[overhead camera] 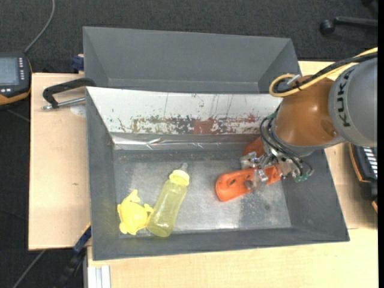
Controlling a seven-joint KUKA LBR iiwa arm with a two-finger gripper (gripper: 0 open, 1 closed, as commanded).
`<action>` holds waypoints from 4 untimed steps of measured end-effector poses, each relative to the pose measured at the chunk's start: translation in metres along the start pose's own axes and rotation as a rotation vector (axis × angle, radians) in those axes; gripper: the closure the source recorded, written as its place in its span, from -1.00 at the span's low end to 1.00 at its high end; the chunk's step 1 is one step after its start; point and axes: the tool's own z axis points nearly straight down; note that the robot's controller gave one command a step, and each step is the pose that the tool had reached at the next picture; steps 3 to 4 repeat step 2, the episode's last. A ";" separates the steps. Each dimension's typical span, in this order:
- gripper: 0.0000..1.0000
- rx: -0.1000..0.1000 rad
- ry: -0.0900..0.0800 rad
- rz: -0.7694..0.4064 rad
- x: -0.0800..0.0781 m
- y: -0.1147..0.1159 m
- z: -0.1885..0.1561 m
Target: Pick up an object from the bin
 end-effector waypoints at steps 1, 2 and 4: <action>1.00 0.000 0.000 0.000 0.000 0.000 0.000; 1.00 0.003 -0.016 -0.085 -0.032 0.060 -0.183; 1.00 0.003 -0.016 -0.085 -0.032 0.060 -0.183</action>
Offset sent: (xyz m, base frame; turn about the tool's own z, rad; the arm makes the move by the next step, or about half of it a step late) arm 0.0066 0.0645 0.1769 -0.0817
